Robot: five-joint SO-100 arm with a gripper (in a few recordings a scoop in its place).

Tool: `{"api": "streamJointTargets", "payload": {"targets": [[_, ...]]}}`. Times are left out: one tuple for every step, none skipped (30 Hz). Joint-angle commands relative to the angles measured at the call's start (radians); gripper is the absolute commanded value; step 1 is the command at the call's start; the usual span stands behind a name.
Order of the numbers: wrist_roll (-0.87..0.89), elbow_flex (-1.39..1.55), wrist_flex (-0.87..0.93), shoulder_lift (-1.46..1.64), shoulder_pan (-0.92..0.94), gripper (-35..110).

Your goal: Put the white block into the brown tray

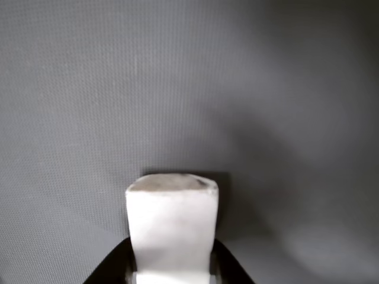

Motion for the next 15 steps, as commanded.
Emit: {"api": "streamJointTargets", "payload": {"targets": [[-0.002,-0.018,0.025,0.037,-0.005,20],[0.002,-0.021,0.026,0.043,-0.006,19],[0.012,-0.025,0.026,0.051,-0.011,19],[0.028,-0.028,0.025,0.060,-0.015,18],[0.041,-0.029,0.023,0.069,-0.020,18],[0.051,-0.034,0.023,0.080,-0.021,18],[0.055,-0.038,0.023,0.092,-0.021,19],[0.057,-0.046,0.021,0.101,-0.023,18],[0.060,-0.055,0.021,0.110,-0.023,18],[0.063,-0.067,0.023,0.112,-0.023,18],[0.064,-0.083,0.025,0.107,-0.021,17],[0.064,-0.103,0.026,0.100,-0.018,17],[0.063,-0.127,0.037,0.089,-0.014,16],[0.060,-0.158,0.057,0.081,-0.006,16],[0.054,-0.186,0.075,0.078,0.008,16]]}}
